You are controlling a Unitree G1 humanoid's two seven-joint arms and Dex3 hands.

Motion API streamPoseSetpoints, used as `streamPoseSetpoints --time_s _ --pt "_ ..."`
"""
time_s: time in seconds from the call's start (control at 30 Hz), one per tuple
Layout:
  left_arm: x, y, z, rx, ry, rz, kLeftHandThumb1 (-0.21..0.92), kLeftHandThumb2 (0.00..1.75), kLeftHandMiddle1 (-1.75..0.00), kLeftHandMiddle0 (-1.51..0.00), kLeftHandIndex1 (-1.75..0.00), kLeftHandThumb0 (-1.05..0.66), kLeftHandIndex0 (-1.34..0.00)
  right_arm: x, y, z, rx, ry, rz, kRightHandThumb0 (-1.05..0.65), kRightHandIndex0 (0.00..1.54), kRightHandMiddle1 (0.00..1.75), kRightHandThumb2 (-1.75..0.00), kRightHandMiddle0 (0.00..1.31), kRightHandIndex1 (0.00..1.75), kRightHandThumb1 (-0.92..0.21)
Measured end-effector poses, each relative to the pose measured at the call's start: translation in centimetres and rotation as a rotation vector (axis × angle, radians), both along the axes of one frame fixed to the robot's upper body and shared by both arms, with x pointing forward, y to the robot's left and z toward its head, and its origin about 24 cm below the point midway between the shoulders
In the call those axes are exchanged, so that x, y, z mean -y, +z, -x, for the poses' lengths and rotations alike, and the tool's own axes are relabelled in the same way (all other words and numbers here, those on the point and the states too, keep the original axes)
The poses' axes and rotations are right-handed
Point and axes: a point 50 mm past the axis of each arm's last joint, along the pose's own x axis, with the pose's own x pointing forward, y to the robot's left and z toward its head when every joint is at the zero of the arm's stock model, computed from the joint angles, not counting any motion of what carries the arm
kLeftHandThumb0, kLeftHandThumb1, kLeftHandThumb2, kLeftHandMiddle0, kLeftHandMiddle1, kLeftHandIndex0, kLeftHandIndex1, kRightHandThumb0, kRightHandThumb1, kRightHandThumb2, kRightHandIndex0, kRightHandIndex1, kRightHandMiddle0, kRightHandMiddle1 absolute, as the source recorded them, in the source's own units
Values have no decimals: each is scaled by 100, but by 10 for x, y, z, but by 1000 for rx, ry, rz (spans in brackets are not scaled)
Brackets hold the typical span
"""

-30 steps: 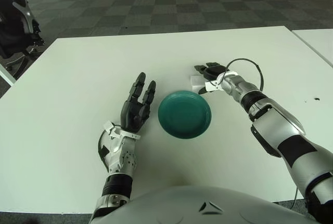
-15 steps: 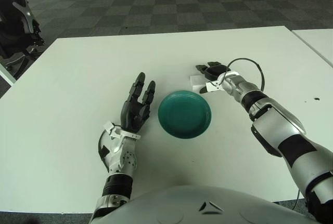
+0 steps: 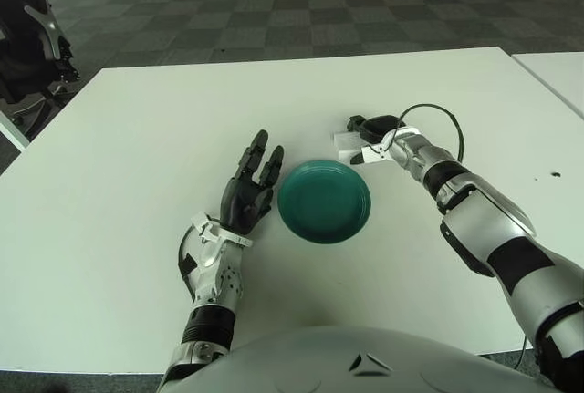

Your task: Put the charger into the plate.

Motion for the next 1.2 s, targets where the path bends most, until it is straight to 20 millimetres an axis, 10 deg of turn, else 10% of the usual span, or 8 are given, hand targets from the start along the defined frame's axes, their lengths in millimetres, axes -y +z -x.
streamPoseSetpoints --time_s 0.07,0.17,0.3,1.2 --pt "1 0 0 1 -6 0 92 25 0 0 0 -105 0 -1 0 0 4 7 7 -63 47 173 -6 29 106 -87" --pt "2 1 0 3 -8 1 92 26 0 0 0 -105 0 -1 1 0 9 20 23 -49 45 157 -60 51 132 -64" --pt "2 1 0 5 -4 6 92 27 0 0 0 -105 0 -2 2 -1 15 36 43 -46 46 151 -87 63 159 -50" --pt "-4 1 1 -15 66 55 92 41 0 0 0 -105 0 3 8 -1 -26 85 36 -43 96 169 -108 53 175 -47"
